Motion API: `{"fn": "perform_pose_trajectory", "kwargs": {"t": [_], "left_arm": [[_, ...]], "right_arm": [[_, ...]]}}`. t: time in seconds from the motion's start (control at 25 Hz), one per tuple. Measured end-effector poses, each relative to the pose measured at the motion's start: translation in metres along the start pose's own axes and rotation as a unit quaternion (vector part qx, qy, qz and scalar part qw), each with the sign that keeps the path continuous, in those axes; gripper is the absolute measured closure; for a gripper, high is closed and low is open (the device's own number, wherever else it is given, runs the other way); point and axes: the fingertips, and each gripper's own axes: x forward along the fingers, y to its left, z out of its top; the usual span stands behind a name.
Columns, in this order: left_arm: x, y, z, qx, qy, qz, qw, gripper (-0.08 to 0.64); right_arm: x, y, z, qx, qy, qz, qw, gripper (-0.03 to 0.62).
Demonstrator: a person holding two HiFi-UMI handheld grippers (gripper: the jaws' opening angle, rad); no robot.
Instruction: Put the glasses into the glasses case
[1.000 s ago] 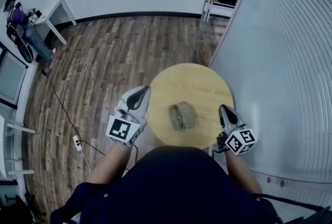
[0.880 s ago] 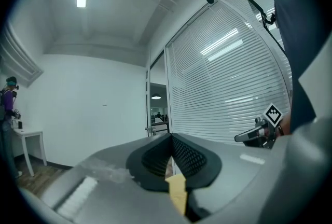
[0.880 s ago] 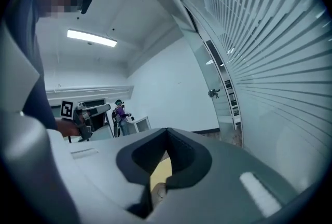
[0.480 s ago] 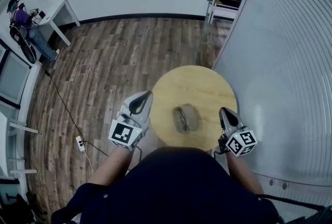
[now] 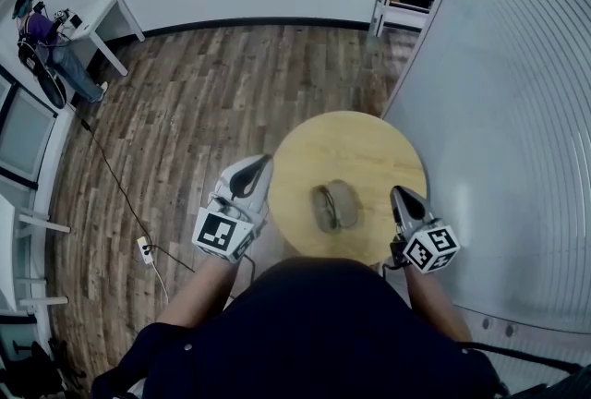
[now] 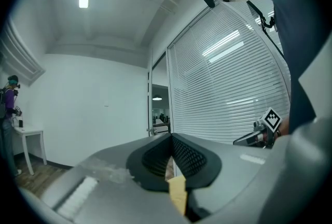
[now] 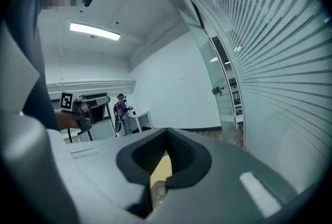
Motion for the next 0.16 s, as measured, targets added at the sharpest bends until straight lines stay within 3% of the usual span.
{"fn": "perform_pose_trajectory", "kwargs": {"t": [0.16], "left_arm": [[-0.0015,0.0026,-0.0053,-0.002,-0.019,-0.010,0.9998,0.555]], "right_arm": [[0.0077,0.0022,-0.0075,-0.006,0.014,0.003,1.000,0.584]]}}
